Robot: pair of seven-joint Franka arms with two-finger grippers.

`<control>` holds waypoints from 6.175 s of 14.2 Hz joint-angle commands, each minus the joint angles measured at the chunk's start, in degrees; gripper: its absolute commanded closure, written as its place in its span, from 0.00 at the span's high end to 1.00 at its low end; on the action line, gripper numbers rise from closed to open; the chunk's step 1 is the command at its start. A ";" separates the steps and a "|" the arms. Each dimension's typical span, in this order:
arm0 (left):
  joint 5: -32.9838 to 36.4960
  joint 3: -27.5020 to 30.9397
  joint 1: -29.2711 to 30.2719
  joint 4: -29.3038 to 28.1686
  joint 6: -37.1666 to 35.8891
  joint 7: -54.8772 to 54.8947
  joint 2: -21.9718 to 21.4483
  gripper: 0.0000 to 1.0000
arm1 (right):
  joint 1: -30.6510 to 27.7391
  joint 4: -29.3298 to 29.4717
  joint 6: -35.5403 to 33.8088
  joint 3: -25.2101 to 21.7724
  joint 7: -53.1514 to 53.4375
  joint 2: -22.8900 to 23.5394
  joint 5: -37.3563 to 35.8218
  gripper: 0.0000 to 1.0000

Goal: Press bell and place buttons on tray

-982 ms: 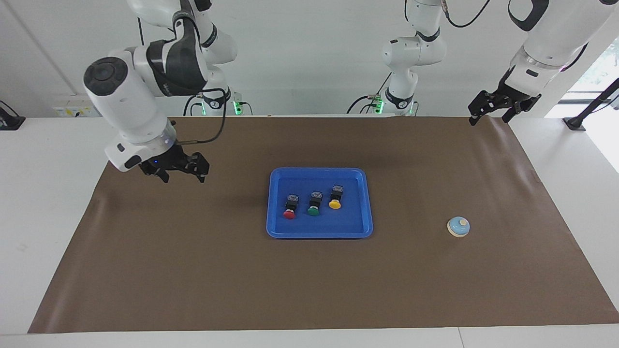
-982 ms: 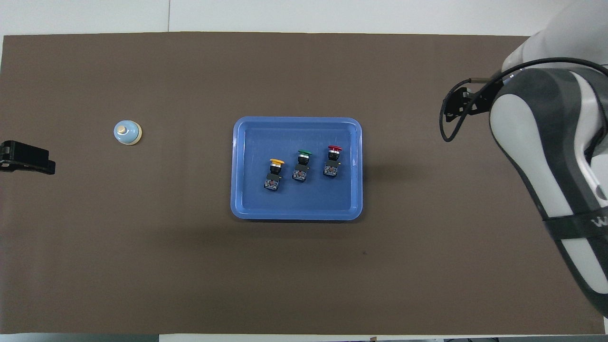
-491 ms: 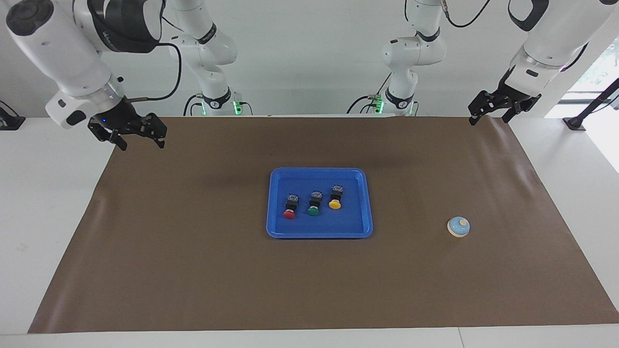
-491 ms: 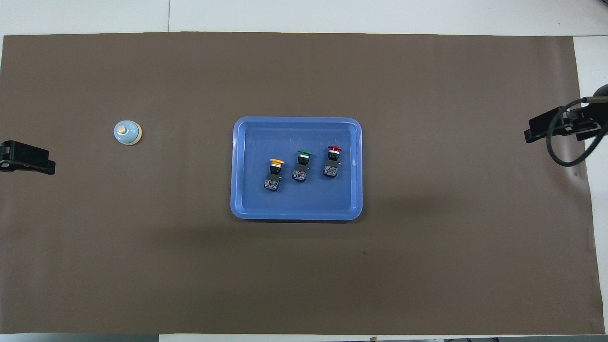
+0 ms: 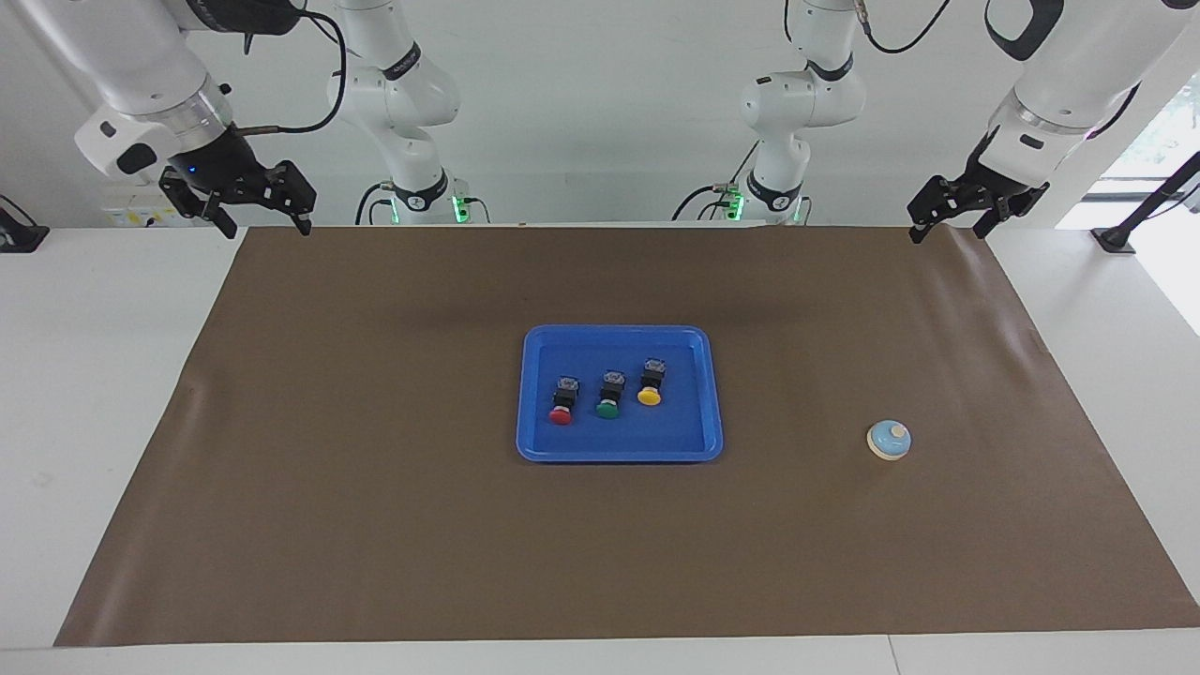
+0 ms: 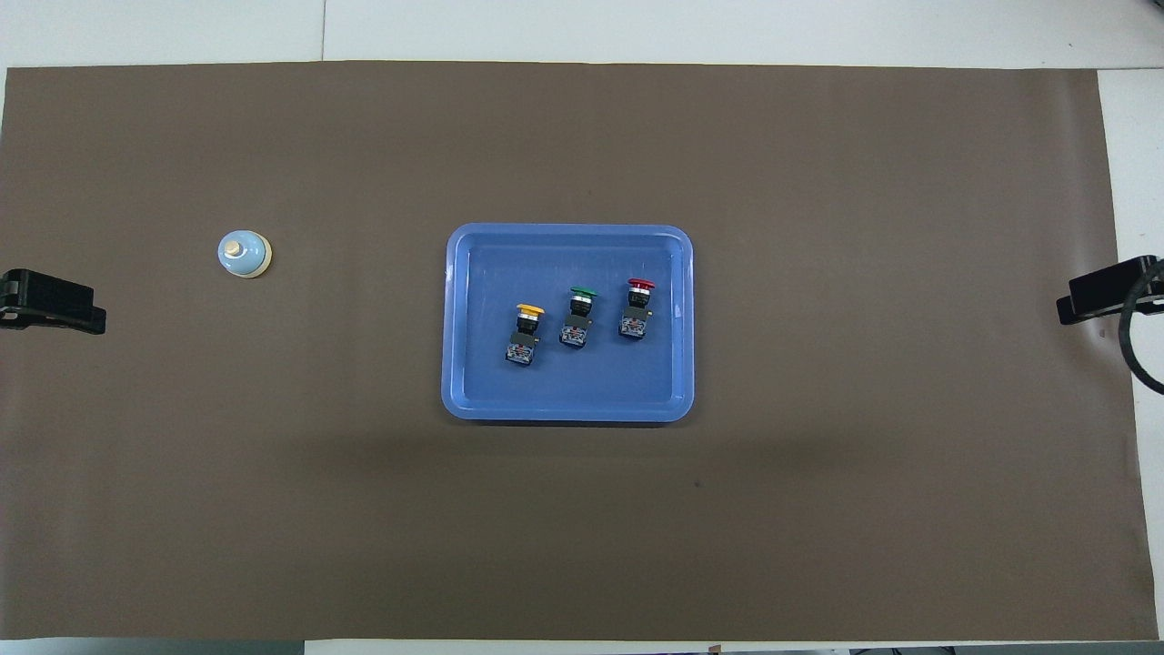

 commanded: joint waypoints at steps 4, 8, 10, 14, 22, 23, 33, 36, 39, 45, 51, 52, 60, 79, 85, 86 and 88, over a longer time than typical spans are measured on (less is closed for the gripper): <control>-0.65 0.31 -0.04 0.70 -1.22 0.47 -0.22 1.00 | -1.27 -0.97 1.62 2.10 -0.82 0.10 -1.58 1.00; -0.65 0.31 -0.04 0.70 -1.14 0.47 -0.22 1.00 | -1.27 -0.80 1.44 2.10 -0.73 0.10 -0.88 1.00; -0.65 0.31 -0.04 0.70 -1.22 0.47 -0.22 1.00 | -1.18 -0.79 1.44 2.18 -0.82 0.10 -0.79 1.00; -0.65 0.31 -0.04 0.70 -1.22 0.47 -0.22 1.00 | -1.01 -0.79 1.35 2.10 -0.64 -0.08 -0.70 1.00; -0.65 0.31 -0.04 0.62 -1.22 0.47 -0.22 1.00 | -0.65 -0.88 1.26 2.10 -0.64 -0.25 -0.79 1.00; -0.65 0.31 -0.04 0.70 -1.14 0.47 -0.22 1.00 | -0.92 -0.97 1.26 2.10 -0.64 -0.25 -0.79 1.00; -0.56 -0.12 -1.71 -5.78 8.51 -1.55 -1.36 0.00 | -0.92 -0.97 1.26 2.10 -0.64 -0.25 -0.79 1.00; -0.56 -0.04 -1.45 -10.45 17.39 -1.21 -0.23 0.00 | -0.92 -0.97 1.26 2.10 -0.64 -0.25 -0.79 1.00; -0.56 0.05 -0.84 -10.19 24.68 -1.73 6.88 0.00 | -0.92 -0.97 1.26 2.10 -0.64 -0.25 -0.79 1.00; -0.03 0.31 -0.05 -10.37 35.51 -1.29 16.65 0.00 | -0.92 -0.97 1.26 2.10 -0.55 -0.25 -0.79 1.00; 0.23 0.58 0.04 -10.02 40.61 -1.29 21.84 0.00 | -0.92 -0.97 1.26 2.10 -0.64 -0.25 -0.79 1.00; 0.23 0.49 0.04 -10.11 40.96 -1.29 21.84 0.00 | -0.92 -0.97 1.26 2.10 -0.64 -0.25 -0.79 1.00; 0.23 0.67 0.39 -10.11 46.50 -1.29 25.35 0.00 | -0.92 -0.97 1.26 2.10 -0.64 -0.25 -0.79 1.00; 0.05 1.63 -0.39 -6.15 21.39 -1.20 6.75 0.87 | -0.92 -0.97 1.26 2.10 -0.64 -0.25 -0.79 1.00; -0.12 1.11 -1.18 -6.15 10.48 -1.56 -2.06 1.00 | -0.92 -0.97 1.26 2.10 -0.64 -0.25 -0.79 1.00; -0.30 1.02 -1.45 -6.06 9.34 -1.64 -2.59 1.00 | -0.92 -0.97 1.26 2.10 -0.64 -0.25 -0.79 1.00; -0.74 0.67 -2.15 -4.67 7.84 -1.90 -2.51 1.00 | -0.92 -0.88 1.26 2.10 -0.55 -0.25 -0.79 1.00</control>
